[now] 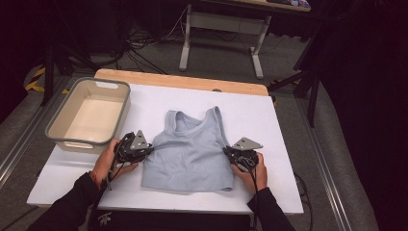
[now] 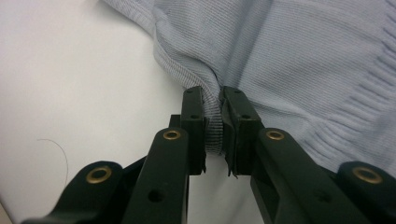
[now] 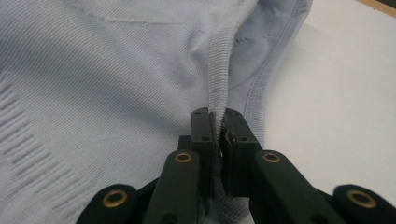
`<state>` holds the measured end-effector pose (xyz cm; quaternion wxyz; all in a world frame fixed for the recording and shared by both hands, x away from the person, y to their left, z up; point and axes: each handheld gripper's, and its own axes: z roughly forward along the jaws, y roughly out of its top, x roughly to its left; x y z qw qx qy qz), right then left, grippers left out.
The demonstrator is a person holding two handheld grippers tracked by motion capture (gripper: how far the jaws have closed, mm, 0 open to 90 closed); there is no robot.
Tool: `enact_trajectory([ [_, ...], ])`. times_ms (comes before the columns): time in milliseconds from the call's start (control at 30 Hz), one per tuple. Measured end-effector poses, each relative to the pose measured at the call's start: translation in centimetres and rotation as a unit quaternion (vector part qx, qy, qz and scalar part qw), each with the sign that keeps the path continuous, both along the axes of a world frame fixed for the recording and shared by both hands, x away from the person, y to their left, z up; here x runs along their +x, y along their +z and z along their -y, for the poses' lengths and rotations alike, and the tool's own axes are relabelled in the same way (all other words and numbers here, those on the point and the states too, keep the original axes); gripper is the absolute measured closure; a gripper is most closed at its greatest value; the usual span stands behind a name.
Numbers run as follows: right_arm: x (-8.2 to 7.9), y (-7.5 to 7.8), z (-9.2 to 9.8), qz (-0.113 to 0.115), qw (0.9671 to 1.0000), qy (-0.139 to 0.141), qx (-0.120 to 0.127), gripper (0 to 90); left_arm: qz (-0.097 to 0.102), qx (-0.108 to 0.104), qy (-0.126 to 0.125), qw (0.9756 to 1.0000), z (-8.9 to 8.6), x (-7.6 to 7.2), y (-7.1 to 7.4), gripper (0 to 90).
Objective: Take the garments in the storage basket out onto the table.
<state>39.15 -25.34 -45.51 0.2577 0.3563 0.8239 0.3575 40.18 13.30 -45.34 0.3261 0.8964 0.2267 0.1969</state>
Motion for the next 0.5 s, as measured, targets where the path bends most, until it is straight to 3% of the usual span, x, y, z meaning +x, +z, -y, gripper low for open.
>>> enact_trajectory([
  [133,0.0,-0.1,0.0,-0.005,1.0,-0.001,-0.001,83.5,0.002,0.005,0.002,1.0,0.0,0.0,0.0,80.2],
  [267,-0.1,0.1,0.0,-0.001,1.0,-0.002,0.0,83.8,0.021,0.007,0.005,0.9998,-0.2,-0.1,0.6,81.4],
  [500,-0.6,1.2,0.1,0.022,0.9997,-0.005,0.01,85.3,0.041,-0.021,0.019,0.9988,-0.8,-0.6,2.2,81.8],
])
